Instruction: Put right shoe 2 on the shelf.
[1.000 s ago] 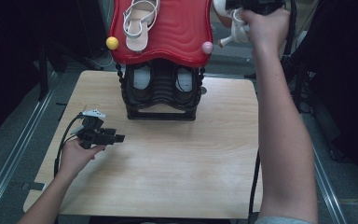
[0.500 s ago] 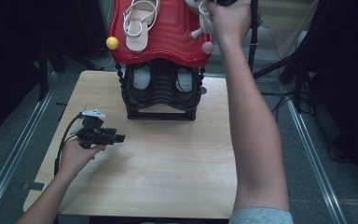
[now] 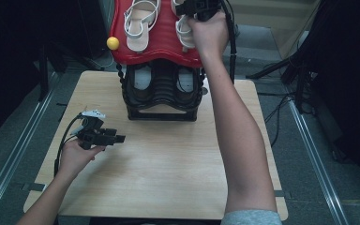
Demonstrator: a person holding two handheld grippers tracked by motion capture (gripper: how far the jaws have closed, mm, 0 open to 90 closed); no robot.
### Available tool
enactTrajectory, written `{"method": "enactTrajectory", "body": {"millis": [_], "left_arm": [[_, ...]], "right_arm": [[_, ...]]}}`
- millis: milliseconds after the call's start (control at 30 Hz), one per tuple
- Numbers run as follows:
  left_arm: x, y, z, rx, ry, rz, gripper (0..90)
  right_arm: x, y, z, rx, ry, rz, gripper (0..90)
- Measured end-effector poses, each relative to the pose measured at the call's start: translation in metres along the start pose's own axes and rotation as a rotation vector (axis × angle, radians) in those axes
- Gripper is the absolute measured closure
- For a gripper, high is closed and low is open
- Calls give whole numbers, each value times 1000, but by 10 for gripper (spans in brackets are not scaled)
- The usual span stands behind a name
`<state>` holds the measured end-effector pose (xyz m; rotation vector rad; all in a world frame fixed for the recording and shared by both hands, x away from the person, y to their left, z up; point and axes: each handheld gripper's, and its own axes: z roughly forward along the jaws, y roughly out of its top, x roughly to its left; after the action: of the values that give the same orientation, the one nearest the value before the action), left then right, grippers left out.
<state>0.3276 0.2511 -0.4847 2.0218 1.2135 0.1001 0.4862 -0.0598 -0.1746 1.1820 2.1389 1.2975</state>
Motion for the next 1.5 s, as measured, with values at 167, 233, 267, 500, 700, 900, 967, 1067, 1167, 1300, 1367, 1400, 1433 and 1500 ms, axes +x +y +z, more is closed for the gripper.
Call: {"method": "enactTrajectory", "body": {"millis": [167, 233, 267, 500, 700, 900, 967, 1067, 1167, 1300, 1367, 1400, 1433, 1500], "left_arm": [[0, 0, 1, 4, 0, -2, 431], [-1, 0, 1, 4, 0, 1, 431], [-1, 1, 1, 4, 0, 2, 431], [0, 0, 4, 24, 7, 8, 431], [0, 0, 3, 17, 11, 5, 430], [0, 0, 4, 16, 14, 4, 430], [0, 0, 3, 15, 14, 3, 430], [0, 0, 3, 15, 15, 4, 430], [1, 0, 4, 15, 17, 3, 430], [2, 0, 4, 18, 16, 3, 430], [2, 0, 4, 19, 21, 5, 430], [1, 0, 4, 19, 22, 6, 430], [1, 0, 4, 18, 22, 7, 430], [1, 0, 5, 21, 23, 9, 429]], "right_arm": [[0, -9, 2, -20, 40, 61, 886], [2, -10, 2, -22, 33, 60, 885], [2, -9, 2, -23, 35, 66, 882], [0, -11, -1, -49, 80, 66, 784], [-1, -9, -4, -53, 95, 59, 709], [2, -4, -11, -44, 109, 49, 636], [1, -3, -13, -51, 110, 49, 624], [-2, -2, -19, -57, 102, 51, 614], [-6, -2, -25, -69, 90, 48, 610], [-15, -5, -32, -82, 73, 47, 603], [-21, -8, -36, -96, 82, 60, 586], [-23, -9, -38, -104, 88, 65, 582], [-25, -11, -40, -106, 81, 57, 575], [-30, -14, -43, -108, 71, 51, 571]]}}
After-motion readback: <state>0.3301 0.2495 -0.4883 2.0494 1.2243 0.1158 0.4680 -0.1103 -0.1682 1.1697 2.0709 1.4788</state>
